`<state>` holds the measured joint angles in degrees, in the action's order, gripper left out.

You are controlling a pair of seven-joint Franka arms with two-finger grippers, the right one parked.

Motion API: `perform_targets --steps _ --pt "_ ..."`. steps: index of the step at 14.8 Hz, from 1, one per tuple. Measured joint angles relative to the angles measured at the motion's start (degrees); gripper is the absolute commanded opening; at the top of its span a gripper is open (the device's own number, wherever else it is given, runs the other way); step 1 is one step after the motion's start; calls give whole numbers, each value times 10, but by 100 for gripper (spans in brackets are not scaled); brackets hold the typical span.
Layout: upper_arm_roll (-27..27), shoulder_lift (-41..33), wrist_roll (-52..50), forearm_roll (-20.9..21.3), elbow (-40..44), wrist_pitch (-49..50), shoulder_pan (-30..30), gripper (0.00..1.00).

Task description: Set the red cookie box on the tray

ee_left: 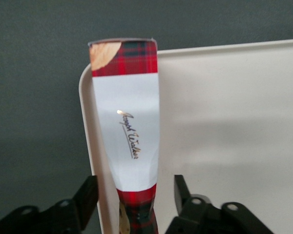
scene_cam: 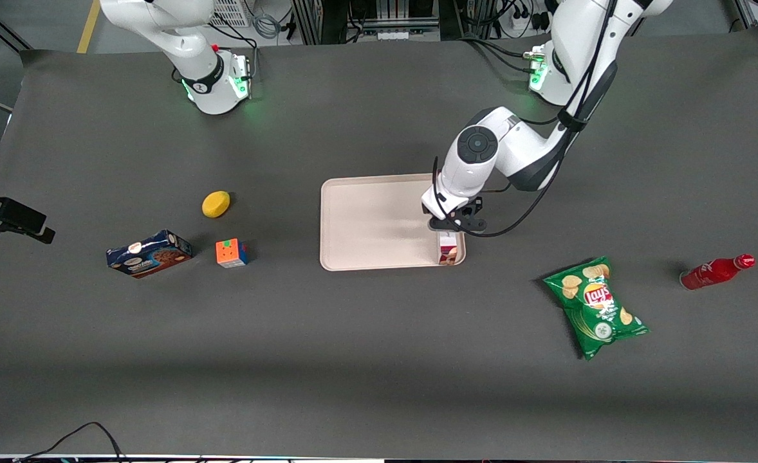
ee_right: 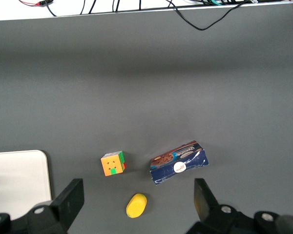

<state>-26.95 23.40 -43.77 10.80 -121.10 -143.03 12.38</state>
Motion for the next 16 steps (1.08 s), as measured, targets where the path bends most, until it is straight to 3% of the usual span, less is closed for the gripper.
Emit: perform_targets --steps 4,9,16 --pt "3 -19 -2 0 37 25 -1 100" --pt "17 -64 3 -1 132 138 -43 100" --pt "174 -217 199 -68 190 387 -56 100"
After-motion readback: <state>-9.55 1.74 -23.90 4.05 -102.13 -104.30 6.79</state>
